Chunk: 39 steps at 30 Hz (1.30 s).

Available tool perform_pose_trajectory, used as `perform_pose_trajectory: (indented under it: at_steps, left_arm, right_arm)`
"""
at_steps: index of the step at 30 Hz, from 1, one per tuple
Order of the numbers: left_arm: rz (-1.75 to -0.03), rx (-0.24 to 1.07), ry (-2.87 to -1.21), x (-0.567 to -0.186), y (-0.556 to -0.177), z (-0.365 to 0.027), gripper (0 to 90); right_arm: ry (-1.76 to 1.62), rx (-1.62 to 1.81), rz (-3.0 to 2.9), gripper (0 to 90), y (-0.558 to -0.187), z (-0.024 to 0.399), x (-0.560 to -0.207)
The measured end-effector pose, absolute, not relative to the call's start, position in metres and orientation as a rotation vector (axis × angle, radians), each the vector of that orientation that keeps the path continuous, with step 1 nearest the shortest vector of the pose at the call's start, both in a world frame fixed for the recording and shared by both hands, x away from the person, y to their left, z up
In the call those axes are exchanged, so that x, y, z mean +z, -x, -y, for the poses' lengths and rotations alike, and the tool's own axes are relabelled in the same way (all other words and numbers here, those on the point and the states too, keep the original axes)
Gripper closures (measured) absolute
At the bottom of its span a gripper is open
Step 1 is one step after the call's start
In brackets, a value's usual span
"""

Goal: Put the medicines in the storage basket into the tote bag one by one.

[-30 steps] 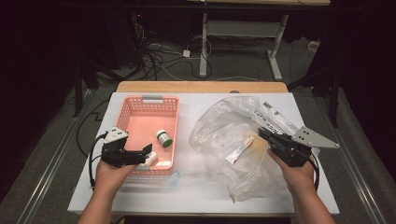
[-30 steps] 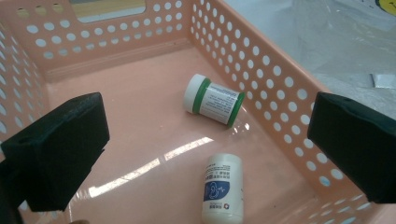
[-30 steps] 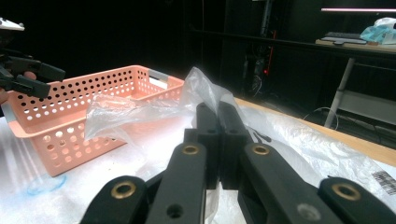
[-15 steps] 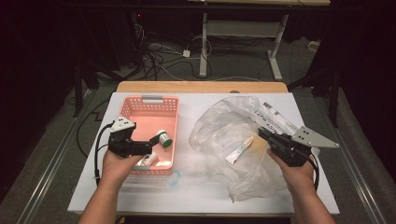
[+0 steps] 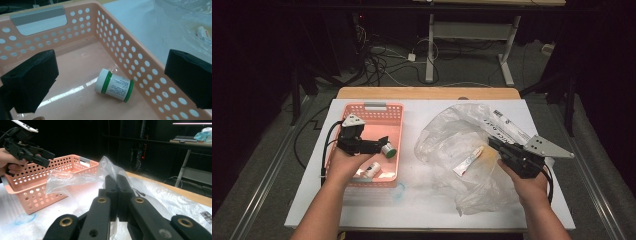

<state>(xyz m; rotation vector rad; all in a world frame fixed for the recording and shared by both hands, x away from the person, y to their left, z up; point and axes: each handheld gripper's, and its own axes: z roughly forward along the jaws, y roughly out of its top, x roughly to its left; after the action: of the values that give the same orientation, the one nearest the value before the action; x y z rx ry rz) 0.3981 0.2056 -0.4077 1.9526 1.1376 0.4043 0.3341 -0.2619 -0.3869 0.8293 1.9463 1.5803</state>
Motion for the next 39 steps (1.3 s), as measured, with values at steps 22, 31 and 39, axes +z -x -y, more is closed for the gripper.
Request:
perform_pose_trajectory:
  at_steps: [22,31,39]
  left_arm:
    - [-1.164,0.3,-2.105,-0.43,-0.431,-0.191,0.0]
    - [-1.162,0.243,-2.231,-0.439,-0.438,-0.181,0.0]
    - [-1.159,0.187,-2.346,-0.444,-0.443,-0.175,1.4]
  right_arm:
    - [-0.835,1.583,-1.941,90.0,-0.334,0.264,-0.387]
    - [-0.836,1.585,-1.948,90.0,-0.335,0.262,-0.388]
    - [-0.833,1.584,-1.947,90.0,-0.335,0.262,-0.388]
